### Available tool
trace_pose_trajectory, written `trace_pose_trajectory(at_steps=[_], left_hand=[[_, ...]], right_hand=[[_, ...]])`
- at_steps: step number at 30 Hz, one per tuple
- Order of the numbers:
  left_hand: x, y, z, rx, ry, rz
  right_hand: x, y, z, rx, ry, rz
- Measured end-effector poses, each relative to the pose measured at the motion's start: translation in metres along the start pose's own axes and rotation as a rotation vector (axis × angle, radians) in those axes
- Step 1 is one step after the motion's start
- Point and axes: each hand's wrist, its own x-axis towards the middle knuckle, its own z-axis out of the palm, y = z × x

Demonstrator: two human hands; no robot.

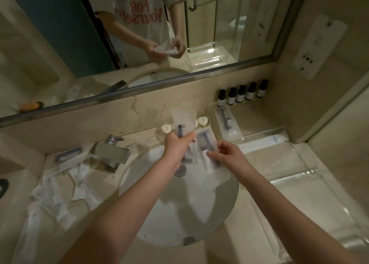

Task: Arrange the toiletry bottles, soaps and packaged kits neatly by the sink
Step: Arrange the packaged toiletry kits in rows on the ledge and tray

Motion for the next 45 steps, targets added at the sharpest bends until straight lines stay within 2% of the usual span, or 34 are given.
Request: trace_pose_trajectory(at_steps=[3, 6, 11, 16, 22, 28, 32, 34, 36, 38, 45], left_hand=[[0.012, 0.007, 0.035, -0.003, -0.013, 0.005], [0.025, 0.014, 0.066, 0.044, -0.044, 0.0], [0.06, 0.009, 0.094, 0.107, -0.074, 0.022], [0.088, 0.005, 0.111, 0.182, -0.071, 0.009], [0.108, -0.006, 0.126, 0.301, -0.099, 0.068], [0.111, -0.015, 0.131, 0.265, -0.091, 0.089], [0.115, -0.018, 0.129, 0.252, -0.076, 0.109], [0.119, -0.023, 0.127, 0.387, -0.128, 0.202], [0.123, -0.029, 0.126, 0.558, -0.199, 0.282], [0.121, -0.03, 0.126, 0.632, -0.25, 0.291], [0.118, -0.036, 0.133, 0.777, -0.242, 0.332]], right_hand=[[0.01, 0.002, -0.025, -0.056, 0.159, -0.022], [0.022, 0.004, -0.05, -0.036, 0.243, -0.042], [0.057, -0.003, -0.1, 0.009, 0.369, 0.04], [0.118, -0.016, -0.134, -0.093, 0.367, 0.143], [0.154, -0.012, -0.139, -0.202, 0.307, 0.214], [0.154, 0.006, -0.137, -0.606, 0.379, 0.023], [0.143, 0.021, -0.143, -0.915, 0.396, -0.357], [0.138, 0.036, -0.147, -1.053, 0.335, -0.483], [0.134, 0.047, -0.147, -1.145, 0.236, -0.464], [0.134, 0.053, -0.144, -1.192, 0.172, -0.4], [0.142, 0.045, -0.135, -1.184, 0.17, -0.325]])
